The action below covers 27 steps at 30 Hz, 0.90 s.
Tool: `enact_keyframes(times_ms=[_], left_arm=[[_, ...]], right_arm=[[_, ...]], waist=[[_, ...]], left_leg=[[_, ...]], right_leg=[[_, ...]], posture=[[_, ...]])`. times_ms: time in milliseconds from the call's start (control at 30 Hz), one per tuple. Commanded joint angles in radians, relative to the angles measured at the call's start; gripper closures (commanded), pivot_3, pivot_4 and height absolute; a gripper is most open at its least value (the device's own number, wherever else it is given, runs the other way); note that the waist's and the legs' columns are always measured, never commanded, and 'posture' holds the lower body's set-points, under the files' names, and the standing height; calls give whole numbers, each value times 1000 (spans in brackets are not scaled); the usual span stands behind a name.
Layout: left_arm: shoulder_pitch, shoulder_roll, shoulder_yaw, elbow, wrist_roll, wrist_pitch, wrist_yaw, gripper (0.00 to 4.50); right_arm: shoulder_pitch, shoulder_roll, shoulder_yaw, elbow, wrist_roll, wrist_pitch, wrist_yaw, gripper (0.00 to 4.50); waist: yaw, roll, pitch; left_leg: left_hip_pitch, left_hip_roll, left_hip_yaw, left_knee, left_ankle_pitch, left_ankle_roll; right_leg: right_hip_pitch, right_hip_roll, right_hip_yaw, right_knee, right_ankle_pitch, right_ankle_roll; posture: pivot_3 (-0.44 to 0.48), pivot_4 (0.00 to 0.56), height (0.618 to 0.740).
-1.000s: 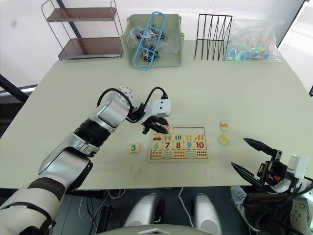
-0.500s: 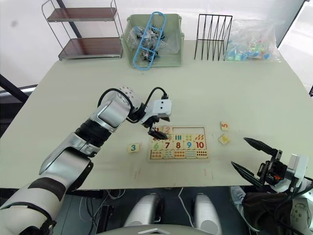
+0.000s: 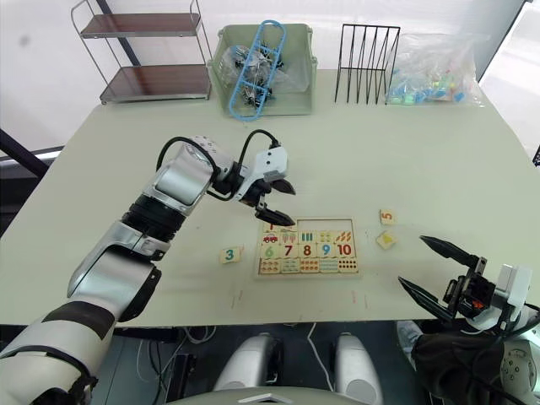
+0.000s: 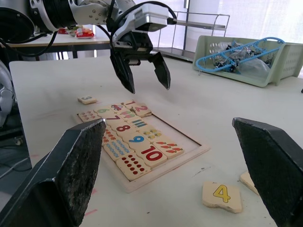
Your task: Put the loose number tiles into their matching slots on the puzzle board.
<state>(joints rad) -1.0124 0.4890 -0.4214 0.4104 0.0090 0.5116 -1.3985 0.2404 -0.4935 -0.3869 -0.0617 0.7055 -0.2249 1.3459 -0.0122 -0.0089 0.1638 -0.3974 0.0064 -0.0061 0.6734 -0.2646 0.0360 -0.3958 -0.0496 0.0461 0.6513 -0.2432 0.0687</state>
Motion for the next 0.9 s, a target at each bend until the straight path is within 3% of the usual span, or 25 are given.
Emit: enact_keyframes(times_ms=[33,133,200,333,500,533,900], left_arm=[[9,17,67,40,-23,-71,33,64],[27,20,101,79,-30,-131,61,64],[43,24,126,107,-51,-184,52,442],[57,37,129,143,-46,-242,25,1783],[70,41,110,163,-29,-276,14,4286],[74,40,107,162,-27,-279,13,4452],[99,15,89,169,2,-316,21,4452]], right_arm=[[0,-6,-7,-18,4,-14,2,0],[-3,-6,-6,-15,3,-14,3,0],[-7,-7,-4,-12,2,-13,4,0],[-13,-9,-4,-7,2,-12,8,0],[-16,-9,-6,-4,2,-12,10,0],[-16,-9,-6,-4,2,-12,11,0],[-5,-5,-12,-6,1,-18,9,0]], waist=[[0,0,0],[0,0,0],[0,0,0],[0,0,0],[1,0,0],[1,0,0],[1,0,0]], left_leg=[[0,0,0,0,0,0],[0,0,0,0,0,0],[0,0,0,0,0,0],[0,0,0,1,0,0],[0,0,0,1,0,0],[0,0,0,1,0,0],[0,0,0,1,0,0]], right_leg=[[0,0,0,0,0,0],[0,0,0,1,0,0],[-1,0,0,1,0,0],[-1,0,0,2,0,0],[-1,0,0,2,0,0],[-1,0,0,2,0,0],[-1,0,0,3,0,0]], posture=[[0,150,740],[0,150,740],[0,150,740],[0,150,740],[0,150,740],[0,150,740],[0,150,740]])
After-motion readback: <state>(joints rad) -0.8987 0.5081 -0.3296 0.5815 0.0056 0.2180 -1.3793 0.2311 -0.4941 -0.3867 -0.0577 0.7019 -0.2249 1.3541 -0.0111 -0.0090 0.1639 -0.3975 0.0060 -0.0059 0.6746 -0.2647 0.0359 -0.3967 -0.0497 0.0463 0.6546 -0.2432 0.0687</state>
